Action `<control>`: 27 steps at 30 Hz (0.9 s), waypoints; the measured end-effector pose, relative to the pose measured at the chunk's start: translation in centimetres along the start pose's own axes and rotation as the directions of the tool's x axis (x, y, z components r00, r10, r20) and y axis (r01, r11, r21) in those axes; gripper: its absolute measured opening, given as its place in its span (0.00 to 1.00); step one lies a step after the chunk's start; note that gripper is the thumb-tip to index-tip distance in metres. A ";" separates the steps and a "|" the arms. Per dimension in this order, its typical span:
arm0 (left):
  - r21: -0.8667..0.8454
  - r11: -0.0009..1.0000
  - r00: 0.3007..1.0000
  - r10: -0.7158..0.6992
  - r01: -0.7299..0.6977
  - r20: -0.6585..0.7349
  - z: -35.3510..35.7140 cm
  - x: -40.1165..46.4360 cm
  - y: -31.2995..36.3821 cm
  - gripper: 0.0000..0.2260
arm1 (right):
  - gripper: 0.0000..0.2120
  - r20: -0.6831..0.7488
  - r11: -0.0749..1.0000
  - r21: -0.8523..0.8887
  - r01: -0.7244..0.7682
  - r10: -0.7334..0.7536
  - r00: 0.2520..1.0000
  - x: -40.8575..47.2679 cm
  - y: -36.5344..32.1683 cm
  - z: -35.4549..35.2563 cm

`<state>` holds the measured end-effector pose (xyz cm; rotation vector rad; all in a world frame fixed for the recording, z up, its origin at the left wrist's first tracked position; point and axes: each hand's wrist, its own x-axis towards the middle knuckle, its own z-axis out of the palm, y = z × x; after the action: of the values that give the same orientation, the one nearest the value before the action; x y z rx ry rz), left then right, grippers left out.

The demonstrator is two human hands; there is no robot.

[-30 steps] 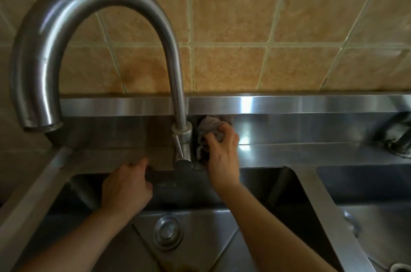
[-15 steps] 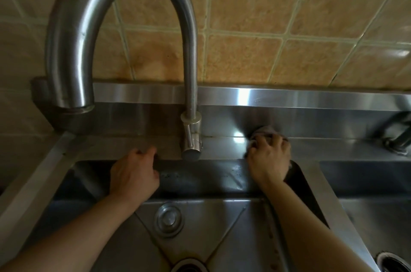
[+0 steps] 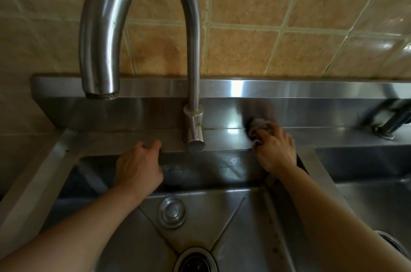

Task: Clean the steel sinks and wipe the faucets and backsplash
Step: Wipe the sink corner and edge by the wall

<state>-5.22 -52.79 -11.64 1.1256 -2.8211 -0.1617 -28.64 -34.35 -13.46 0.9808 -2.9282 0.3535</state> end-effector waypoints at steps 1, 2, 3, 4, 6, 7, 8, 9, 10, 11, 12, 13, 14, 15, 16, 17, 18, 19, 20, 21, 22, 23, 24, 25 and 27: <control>-0.001 1.000 1.000 -0.002 0.002 0.012 0.0 0.1 0.1 0.20 | 0.19 -0.009 0.997 0.035 -0.070 0.070 0.997 0.1 1.0 -0.1; -0.003 1.000 1.000 -0.005 0.005 0.024 0.1 0.1 0.2 0.21 | 0.19 0.003 0.989 0.066 -0.129 0.130 0.992 0.1 1.5 -0.3; -0.001 1.000 0.999 -0.009 0.009 0.034 0.1 0.2 0.3 0.22 | 0.19 0.015 0.982 0.083 -0.170 0.169 0.985 0.1 1.6 -0.2; 0.000 1.000 0.999 -0.014 0.014 0.043 0.1 0.2 0.2 0.22 | 0.19 0.004 0.979 0.081 -0.185 0.185 0.983 -0.1 1.1 -0.1; -0.007 1.000 0.998 -0.017 0.018 0.053 0.1 0.1 0.2 0.22 | 0.18 -0.048 0.985 0.054 -0.165 0.168 0.985 -1.1 -0.4 0.2; -0.013 1.000 0.998 -0.016 0.017 0.061 0.1 0.1 0.2 0.22 | 0.19 -0.052 0.991 0.049 -0.125 0.128 0.990 -1.7 -1.3 0.4; -0.030 0.999 0.998 -0.014 0.016 0.069 -0.1 0.2 0.0 0.22 | 0.19 -0.041 0.997 0.051 -0.063 0.065 0.997 -2.4 -2.4 0.6; -0.048 0.999 0.996 -0.009 0.013 0.086 -0.3 0.3 -0.2 0.22 | 0.21 -0.031 0.998 0.069 0.002 0.000 1.000 -3.1 -3.3 0.9; -0.070 0.998 0.994 0.003 0.005 0.109 -0.5 0.5 -0.4 0.23 | 0.22 -0.033 0.993 0.099 0.064 -0.061 0.998 -3.7 -4.3 1.1; -0.099 0.995 0.990 0.022 -0.008 0.140 -0.9 0.5 -0.7 0.24 | 0.22 -0.035 0.985 0.127 0.116 -0.112 0.993 -4.2 -5.1 1.3; -0.130 0.991 0.983 0.052 -0.029 0.175 -1.2 0.5 -1.0 0.26 | 0.22 -0.037 0.976 0.151 0.158 -0.154 0.987 -4.9 -6.0 1.3; -0.159 0.986 0.976 0.081 -0.049 0.203 -1.8 0.3 -1.6 0.28 | 0.22 -0.032 0.967 0.177 0.186 -0.183 0.983 -5.6 -7.0 1.4; -0.183 0.981 0.971 0.103 -0.063 0.218 -2.3 0.2 -1.9 0.29 | 0.21 -0.027 0.957 0.216 0.195 -0.194 0.981 -6.6 -7.6 1.4; -0.202 0.977 0.971 0.107 -0.063 0.216 -2.8 -0.2 -2.5 0.29 | 0.20 -0.006 0.944 0.277 0.179 -0.184 0.983 -7.8 -8.3 1.5; -0.220 0.974 0.976 0.097 -0.052 0.196 -3.4 -0.6 -3.6 0.29 | 0.19 0.009 0.926 0.343 0.159 -0.173 0.985 -9.2 -9.3 1.7; -0.237 0.971 0.982 0.080 -0.038 0.170 -3.9 -0.9 -4.6 0.28 | 0.19 0.017 0.904 0.405 0.138 -0.158 0.987 -10.5 -10.3 1.9; -0.245 0.969 0.988 0.056 -0.019 0.143 -4.5 -1.3 -6.0 0.28 | 0.20 0.017 0.884 0.451 0.124 -0.147 0.989 -11.5 -11.7 2.1; -0.239 0.971 0.992 0.031 -0.001 0.124 -4.9 -1.6 -7.3 0.28 | 0.21 0.024 0.867 0.487 0.109 -0.138 0.990 -12.1 -12.9 2.2; -0.225 0.974 0.994 0.009 0.017 0.112 -5.3 -1.9 -8.7 0.28 | 0.21 0.028 0.855 0.506 0.109 -0.143 0.989 -12.2 -14.4 2.3; -0.214 0.976 0.994 -0.012 0.035 0.105 -5.6 -2.1 -9.9 0.28 | 0.21 0.030 0.851 0.510 0.123 -0.161 0.986 -12.0 -15.9 2.4; -0.205 0.977 0.994 -0.035 0.055 0.100 -5.8 -2.3 -11.2 0.28 | 0.21 0.022 0.857 0.491 0.156 -0.191 0.981 -11.7 -17.5 2.4; -0.198 0.978 0.994 -0.053 0.070 0.093 -5.9 -2.4 -12.1 0.28 | 0.21 0.015 0.868 0.460 0.188 -0.219 0.976 -11.4 -18.8 2.3; -0.197 0.977 0.994 -0.065 0.080 0.085 -5.9 -2.6 -13.3 0.28 | 0.21 0.005 0.875 0.432 0.218 -0.244 0.970 -11.1 -20.6 2.2; -0.192 0.978 0.994 -0.067 0.082 0.084 -5.9 -2.7 -14.3 0.27 | 0.22 -0.008 0.882 0.413 0.225 -0.244 0.970 -10.7 -22.0 2.1; -0.161 0.983 0.993 -0.074 0.089 0.095 -5.7 -3.0 -16.1 0.25 | 0.23 -0.066 0.919 0.349 0.183 -0.171 0.983 -9.1 -24.1 1.9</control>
<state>8.64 -62.66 -8.29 1.2254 -2.7756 -0.4544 -6.89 -48.10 -11.29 1.2525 -2.7686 0.9023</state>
